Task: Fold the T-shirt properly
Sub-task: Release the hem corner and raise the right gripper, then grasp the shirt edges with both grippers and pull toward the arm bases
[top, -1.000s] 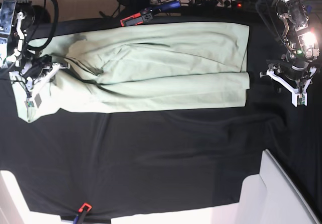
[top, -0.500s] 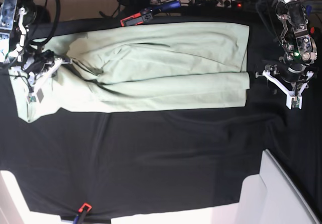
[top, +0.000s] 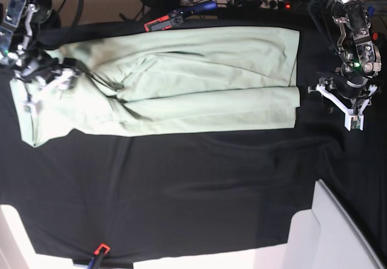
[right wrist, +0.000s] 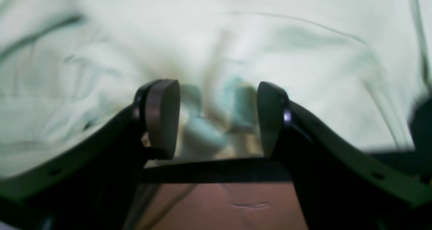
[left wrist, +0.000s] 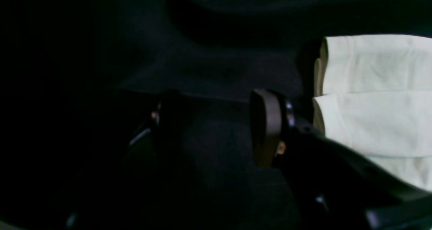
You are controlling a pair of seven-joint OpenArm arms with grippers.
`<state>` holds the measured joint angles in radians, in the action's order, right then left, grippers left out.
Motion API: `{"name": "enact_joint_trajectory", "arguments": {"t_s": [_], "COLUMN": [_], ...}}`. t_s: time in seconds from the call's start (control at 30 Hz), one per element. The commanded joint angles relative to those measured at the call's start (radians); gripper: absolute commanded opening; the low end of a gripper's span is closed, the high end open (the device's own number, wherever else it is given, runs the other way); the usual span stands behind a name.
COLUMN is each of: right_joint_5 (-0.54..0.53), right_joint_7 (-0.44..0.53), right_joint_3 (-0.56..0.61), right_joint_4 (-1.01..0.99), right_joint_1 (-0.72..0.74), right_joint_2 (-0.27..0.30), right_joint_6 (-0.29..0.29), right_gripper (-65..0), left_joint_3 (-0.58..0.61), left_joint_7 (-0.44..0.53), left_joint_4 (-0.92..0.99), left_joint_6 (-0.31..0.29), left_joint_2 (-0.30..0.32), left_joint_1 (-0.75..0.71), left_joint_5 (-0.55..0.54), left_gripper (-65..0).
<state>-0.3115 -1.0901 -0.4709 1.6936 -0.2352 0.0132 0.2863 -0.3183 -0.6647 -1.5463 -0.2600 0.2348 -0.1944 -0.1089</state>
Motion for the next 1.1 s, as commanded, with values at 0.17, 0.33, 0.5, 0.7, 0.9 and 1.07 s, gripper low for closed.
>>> {"name": "enact_joint_trajectory", "arguments": {"t_s": [0.17, 0.33, 0.5, 0.7, 0.9, 1.07], "right_joint_5": [-0.001, -0.007, -0.007, -0.007, -0.007, -0.007], "right_joint_7": [0.018, 0.018, 0.040, 0.090, 0.097, 0.098], "right_joint_3": [-0.062, -0.045, 0.022, 0.033, 0.033, 0.034], "right_joint_4": [0.121, 0.136, 0.090, 0.049, 0.049, 0.049], "right_joint_1": [0.006, 0.021, 0.029, 0.026, 0.023, 0.027], "right_joint_2": [0.003, 0.000, 0.000, -0.002, -0.002, -0.002], "right_joint_6": [-0.121, -0.120, 0.014, 0.077, 0.081, 0.084], "right_gripper": [-30.3, -30.3, -30.3, -30.3, -30.3, -30.3], "left_joint_3": [0.000, 0.000, 0.003, 0.003, 0.037, 0.166], "left_joint_7": [0.018, 0.018, 0.015, -0.111, -0.109, -0.108], "left_joint_4": [-0.021, -0.024, -0.062, -0.158, -0.145, -0.142], "left_joint_6": [0.006, 0.006, 0.005, -0.022, -0.022, -0.022], "left_joint_2": [0.011, 0.007, -0.019, -0.021, -0.031, -0.031], "left_joint_1": [0.009, 0.009, 0.006, 0.006, 0.019, 0.020], "left_joint_5": [-0.002, -0.002, -0.081, -0.380, -0.384, -0.380], "left_gripper": [-32.4, -32.4, -32.2, -24.5, -22.5, -23.2]}}
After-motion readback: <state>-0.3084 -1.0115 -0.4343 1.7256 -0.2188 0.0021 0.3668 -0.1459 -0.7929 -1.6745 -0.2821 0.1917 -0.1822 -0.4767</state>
